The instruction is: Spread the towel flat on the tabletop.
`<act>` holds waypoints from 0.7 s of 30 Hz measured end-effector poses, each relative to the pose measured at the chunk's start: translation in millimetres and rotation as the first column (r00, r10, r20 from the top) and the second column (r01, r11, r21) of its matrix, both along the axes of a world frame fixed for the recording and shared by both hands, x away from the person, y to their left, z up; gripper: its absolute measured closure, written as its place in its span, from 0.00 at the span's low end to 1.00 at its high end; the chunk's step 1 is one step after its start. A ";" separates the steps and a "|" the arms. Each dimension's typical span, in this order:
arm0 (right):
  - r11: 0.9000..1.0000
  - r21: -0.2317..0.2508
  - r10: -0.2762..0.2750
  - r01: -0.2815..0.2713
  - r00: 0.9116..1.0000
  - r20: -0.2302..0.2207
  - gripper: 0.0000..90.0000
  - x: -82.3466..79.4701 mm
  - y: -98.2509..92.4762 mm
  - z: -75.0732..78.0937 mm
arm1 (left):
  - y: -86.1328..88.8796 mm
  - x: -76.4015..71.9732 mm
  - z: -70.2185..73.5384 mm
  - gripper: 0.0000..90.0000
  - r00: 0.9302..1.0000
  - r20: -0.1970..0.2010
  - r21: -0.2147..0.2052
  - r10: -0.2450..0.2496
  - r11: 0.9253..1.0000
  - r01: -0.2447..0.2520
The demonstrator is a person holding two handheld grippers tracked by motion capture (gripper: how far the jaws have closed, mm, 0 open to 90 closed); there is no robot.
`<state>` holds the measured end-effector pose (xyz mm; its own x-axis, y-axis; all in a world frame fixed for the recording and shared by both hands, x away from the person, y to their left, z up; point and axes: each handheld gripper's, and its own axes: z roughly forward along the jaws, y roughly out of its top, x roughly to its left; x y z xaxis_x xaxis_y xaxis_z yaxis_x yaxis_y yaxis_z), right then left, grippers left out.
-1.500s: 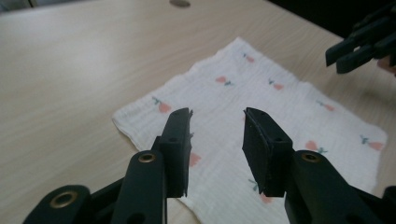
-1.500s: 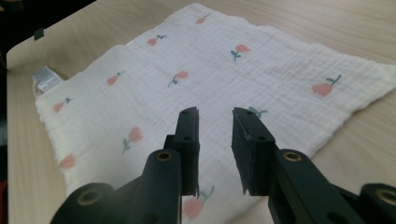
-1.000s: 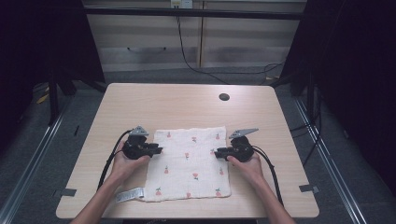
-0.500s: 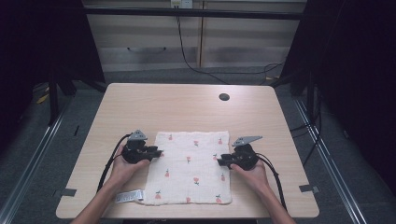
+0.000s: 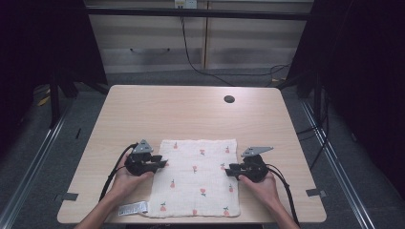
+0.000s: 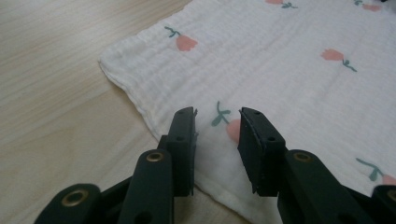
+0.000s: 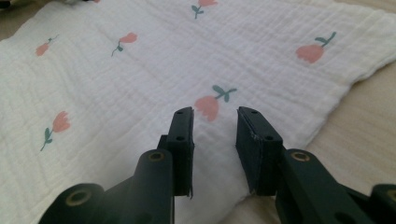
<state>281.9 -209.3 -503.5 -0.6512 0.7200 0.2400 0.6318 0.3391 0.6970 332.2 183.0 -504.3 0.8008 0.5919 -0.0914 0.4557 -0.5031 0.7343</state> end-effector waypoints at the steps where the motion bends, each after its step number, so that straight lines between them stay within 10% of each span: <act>1: 1.000 -0.001 0.006 -0.006 1.000 -0.002 0.75 -2.0 -0.8 0.2 | -0.7 -1.4 -0.3 0.73 1.000 -0.001 -0.009 0.005 1.000 -0.005; 13: 1.000 0.025 -0.011 0.011 1.000 0.006 0.65 -4.0 -2.9 3.2 | -0.5 -1.6 -0.5 0.74 1.000 -0.005 -0.016 0.001 1.000 -0.001; 21: 0.997 0.069 -0.042 0.038 0.998 0.049 0.66 28.2 -13.1 17.6 | 0.6 -0.9 -1.3 0.73 1.000 -0.004 -0.025 -0.006 1.000 0.006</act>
<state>310.1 -222.3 -485.8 -0.6347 0.7289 0.2566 0.6073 0.2653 0.7488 331.3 183.6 -505.6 0.8042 0.5842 -0.1092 0.4554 -0.4876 0.7449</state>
